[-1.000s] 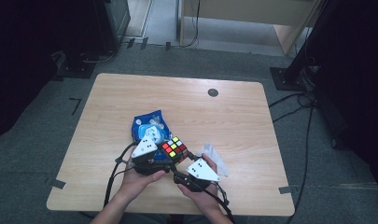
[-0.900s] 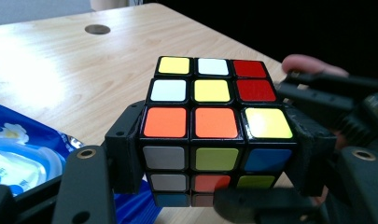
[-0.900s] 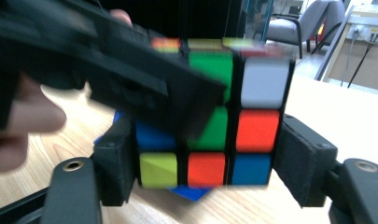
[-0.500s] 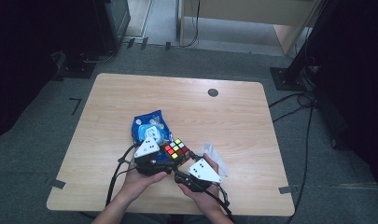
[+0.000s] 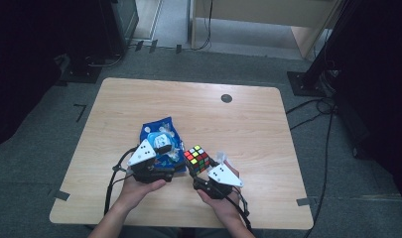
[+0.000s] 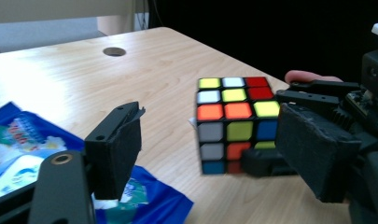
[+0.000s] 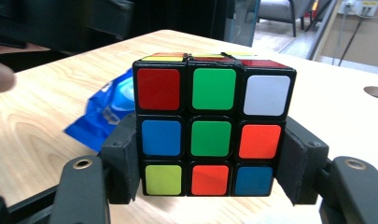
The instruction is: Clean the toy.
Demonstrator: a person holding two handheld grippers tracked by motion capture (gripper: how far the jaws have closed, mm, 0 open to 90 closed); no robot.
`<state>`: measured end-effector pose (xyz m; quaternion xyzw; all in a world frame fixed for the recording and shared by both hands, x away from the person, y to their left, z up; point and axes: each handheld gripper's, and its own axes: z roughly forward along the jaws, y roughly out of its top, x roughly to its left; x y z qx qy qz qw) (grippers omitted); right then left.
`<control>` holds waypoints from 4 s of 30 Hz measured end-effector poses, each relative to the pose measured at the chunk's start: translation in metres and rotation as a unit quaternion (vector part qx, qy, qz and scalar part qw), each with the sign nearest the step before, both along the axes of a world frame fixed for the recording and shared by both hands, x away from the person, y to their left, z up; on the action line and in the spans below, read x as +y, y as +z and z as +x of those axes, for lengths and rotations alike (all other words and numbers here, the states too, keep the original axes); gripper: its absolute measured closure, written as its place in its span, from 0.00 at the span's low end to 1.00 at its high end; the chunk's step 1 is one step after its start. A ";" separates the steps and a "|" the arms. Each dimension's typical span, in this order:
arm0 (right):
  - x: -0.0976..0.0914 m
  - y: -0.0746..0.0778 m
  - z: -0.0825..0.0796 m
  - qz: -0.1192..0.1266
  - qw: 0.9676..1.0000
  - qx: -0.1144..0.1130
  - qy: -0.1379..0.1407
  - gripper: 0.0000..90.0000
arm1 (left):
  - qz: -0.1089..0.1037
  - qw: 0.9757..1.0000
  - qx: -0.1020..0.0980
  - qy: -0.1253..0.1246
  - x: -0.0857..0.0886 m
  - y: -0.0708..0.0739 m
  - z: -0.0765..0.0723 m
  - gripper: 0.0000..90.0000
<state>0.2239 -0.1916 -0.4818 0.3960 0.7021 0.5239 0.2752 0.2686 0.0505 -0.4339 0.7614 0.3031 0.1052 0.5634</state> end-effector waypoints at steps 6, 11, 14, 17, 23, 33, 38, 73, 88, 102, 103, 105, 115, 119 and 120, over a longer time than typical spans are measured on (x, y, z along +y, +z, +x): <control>-0.022 0.011 0.009 0.016 1.000 0.015 -0.005 0.39 | 0.071 0.997 -0.035 0.011 0.004 -0.010 0.002 0.21; -0.039 0.025 0.012 0.026 0.999 0.022 0.012 0.39 | 0.097 0.994 -0.044 0.003 -0.001 -0.019 0.001 0.19; -0.047 0.038 0.010 0.037 0.998 0.028 0.046 0.39 | 0.117 0.992 -0.055 -0.005 -0.009 -0.025 -0.001 0.18; -0.047 0.040 0.011 0.045 0.997 0.038 0.058 0.39 | 0.134 0.989 -0.064 -0.013 -0.017 -0.029 -0.005 0.18; -0.035 0.041 0.011 0.057 0.991 0.084 0.089 0.38 | 0.140 0.986 -0.083 -0.029 -0.022 -0.032 -0.009 0.18; -0.018 0.040 0.012 0.058 0.982 0.134 0.117 0.39 | 0.141 0.983 -0.113 -0.039 -0.023 -0.031 -0.014 0.19; -0.016 0.038 0.015 0.067 0.975 0.169 0.129 0.38 | 0.165 0.975 -0.144 -0.043 -0.029 -0.034 -0.020 0.19; -0.027 0.033 0.028 0.100 0.955 0.227 0.161 0.32 | 0.183 0.963 -0.188 -0.068 -0.037 -0.046 -0.030 0.38; -0.063 0.012 0.037 0.035 0.988 0.137 0.056 0.47 | 0.118 0.986 -0.113 -0.034 -0.010 -0.041 -0.009 0.38; -0.069 -0.021 0.039 -0.073 0.984 0.157 -0.034 0.53 | 0.111 0.990 -0.092 -0.007 -0.005 -0.038 -0.006 0.38; -0.069 -0.021 0.039 -0.073 0.984 0.157 -0.034 0.53 | 0.111 0.990 -0.092 -0.007 -0.005 -0.038 -0.006 0.38; -0.072 -0.026 0.040 -0.073 0.983 0.163 -0.051 0.49 | 0.110 0.990 -0.092 -0.005 -0.005 -0.037 -0.006 0.38; -0.072 -0.036 0.044 -0.108 0.974 0.188 -0.066 0.54 | 0.101 0.991 -0.083 -0.012 -0.005 -0.035 -0.007 0.38; -0.075 -0.039 0.043 -0.100 0.977 0.172 -0.082 0.74 | 0.099 0.992 -0.081 -0.018 -0.008 -0.034 -0.009 0.38; -0.077 -0.039 0.044 -0.101 0.977 0.170 -0.083 0.81 | 0.098 0.992 -0.080 -0.019 -0.009 -0.034 -0.009 0.38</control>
